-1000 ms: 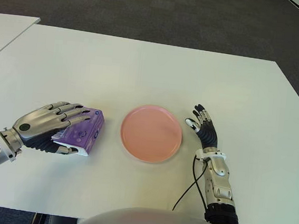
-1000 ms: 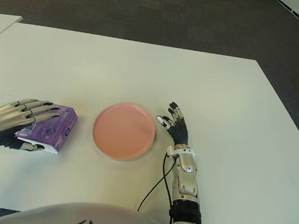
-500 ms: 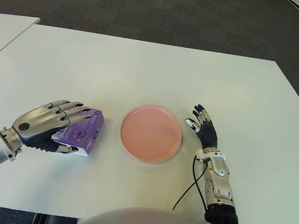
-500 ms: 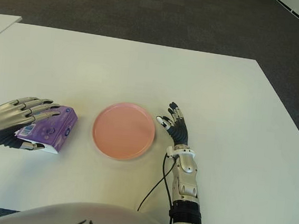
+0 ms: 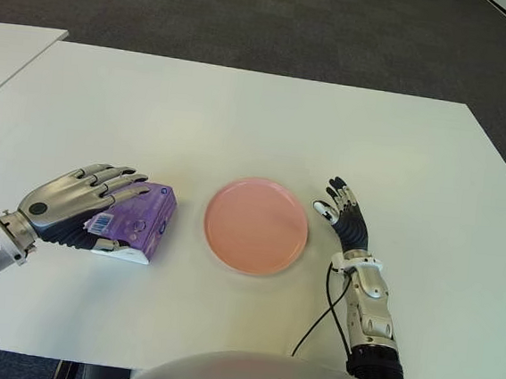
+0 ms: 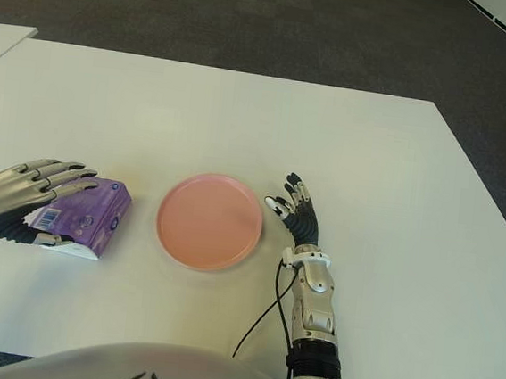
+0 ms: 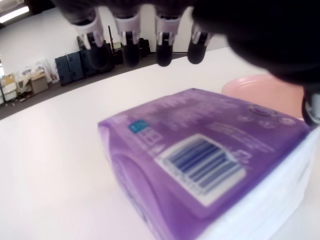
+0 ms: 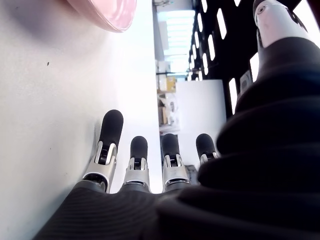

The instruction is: Put the tissue paper into the plate.

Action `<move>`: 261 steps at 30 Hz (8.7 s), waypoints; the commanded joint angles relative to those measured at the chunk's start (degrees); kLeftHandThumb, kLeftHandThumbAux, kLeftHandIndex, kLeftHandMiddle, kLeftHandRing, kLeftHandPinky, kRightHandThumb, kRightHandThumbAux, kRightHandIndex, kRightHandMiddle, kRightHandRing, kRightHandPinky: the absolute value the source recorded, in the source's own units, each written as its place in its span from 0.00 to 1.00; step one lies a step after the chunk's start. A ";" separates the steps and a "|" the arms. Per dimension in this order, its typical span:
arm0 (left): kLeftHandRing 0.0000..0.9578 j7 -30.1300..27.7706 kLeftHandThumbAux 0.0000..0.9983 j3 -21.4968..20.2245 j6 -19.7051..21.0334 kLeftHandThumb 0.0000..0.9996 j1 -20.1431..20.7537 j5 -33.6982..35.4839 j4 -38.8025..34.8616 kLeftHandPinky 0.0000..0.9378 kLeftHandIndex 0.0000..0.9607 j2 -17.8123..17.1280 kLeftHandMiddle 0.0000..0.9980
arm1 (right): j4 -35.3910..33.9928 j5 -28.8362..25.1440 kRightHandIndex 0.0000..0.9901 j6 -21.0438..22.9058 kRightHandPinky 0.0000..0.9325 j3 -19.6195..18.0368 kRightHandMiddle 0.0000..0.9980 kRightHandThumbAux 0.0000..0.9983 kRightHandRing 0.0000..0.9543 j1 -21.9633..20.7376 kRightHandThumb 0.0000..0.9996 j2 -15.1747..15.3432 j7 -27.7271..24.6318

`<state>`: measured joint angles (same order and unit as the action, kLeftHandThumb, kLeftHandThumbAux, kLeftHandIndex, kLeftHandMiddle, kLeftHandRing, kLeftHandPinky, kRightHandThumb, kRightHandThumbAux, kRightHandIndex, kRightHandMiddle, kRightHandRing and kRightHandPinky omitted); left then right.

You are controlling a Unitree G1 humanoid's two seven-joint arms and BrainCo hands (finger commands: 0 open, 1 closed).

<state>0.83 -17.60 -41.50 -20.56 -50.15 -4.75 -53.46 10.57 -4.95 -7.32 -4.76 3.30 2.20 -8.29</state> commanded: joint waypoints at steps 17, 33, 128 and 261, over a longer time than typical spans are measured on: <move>0.00 7.19 0.25 7.20 1.64 0.12 1.59 -4.34 5.11 0.00 0.00 -1.64 0.00 | 1.64 -1.00 0.00 4.14 0.02 -0.04 0.02 0.72 0.01 3.12 0.05 -0.10 -0.55; 0.00 9.88 0.23 13.36 3.66 0.15 2.52 -7.14 8.55 0.00 0.00 -3.43 0.00 | 0.46 -1.06 0.00 4.44 0.03 0.07 0.03 0.72 0.01 3.89 0.04 -0.13 -0.77; 0.00 -21.15 0.13 2.74 -3.35 0.32 -6.28 13.70 0.16 0.00 0.00 -1.48 0.00 | 0.35 -1.99 0.00 5.20 0.02 0.80 0.04 0.72 0.01 4.06 0.03 0.29 -0.79; 0.00 32.24 0.21 25.24 9.87 0.18 10.03 -14.61 19.14 0.00 0.00 -6.70 0.00 | -5.34 -3.33 0.00 9.84 0.00 2.45 0.03 0.69 0.01 7.05 0.00 2.17 -3.40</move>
<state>32.25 5.32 -32.10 -11.58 -63.22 12.18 -61.15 3.14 -8.30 -1.45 -2.68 7.94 4.40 -11.94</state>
